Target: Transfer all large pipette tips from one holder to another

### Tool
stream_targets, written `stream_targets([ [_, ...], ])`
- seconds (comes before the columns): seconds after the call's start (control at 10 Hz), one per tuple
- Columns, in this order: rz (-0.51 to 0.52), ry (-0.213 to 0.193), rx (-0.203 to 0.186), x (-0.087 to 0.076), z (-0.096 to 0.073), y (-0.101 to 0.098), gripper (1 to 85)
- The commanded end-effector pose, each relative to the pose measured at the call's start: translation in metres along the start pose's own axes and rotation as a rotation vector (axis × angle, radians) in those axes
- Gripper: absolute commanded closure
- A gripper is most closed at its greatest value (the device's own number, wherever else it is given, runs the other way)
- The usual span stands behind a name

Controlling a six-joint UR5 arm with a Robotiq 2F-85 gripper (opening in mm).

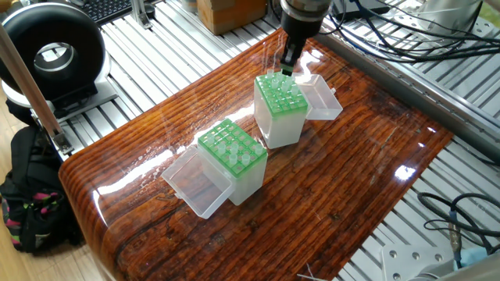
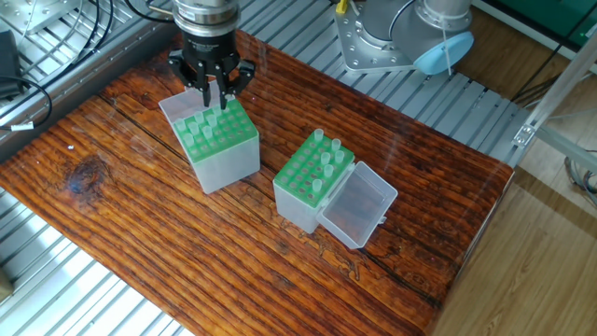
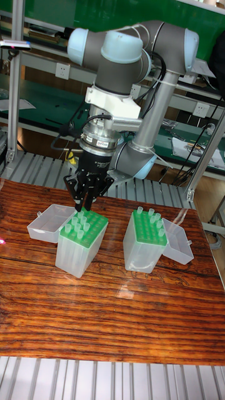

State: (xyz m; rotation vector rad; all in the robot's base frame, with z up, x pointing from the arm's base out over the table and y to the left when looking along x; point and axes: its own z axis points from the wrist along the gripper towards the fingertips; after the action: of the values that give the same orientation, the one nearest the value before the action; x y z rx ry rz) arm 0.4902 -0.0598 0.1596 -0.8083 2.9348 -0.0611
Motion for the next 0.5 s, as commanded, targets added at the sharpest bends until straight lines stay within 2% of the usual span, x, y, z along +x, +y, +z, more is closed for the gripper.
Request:
stream_targets([
  [0.0,0.002,-0.005,0.001,-0.0008,0.0025,-0.0006,56.3],
  [0.4,0.002,0.008,-0.016,0.0029,0.0087,0.0042,56.3],
])
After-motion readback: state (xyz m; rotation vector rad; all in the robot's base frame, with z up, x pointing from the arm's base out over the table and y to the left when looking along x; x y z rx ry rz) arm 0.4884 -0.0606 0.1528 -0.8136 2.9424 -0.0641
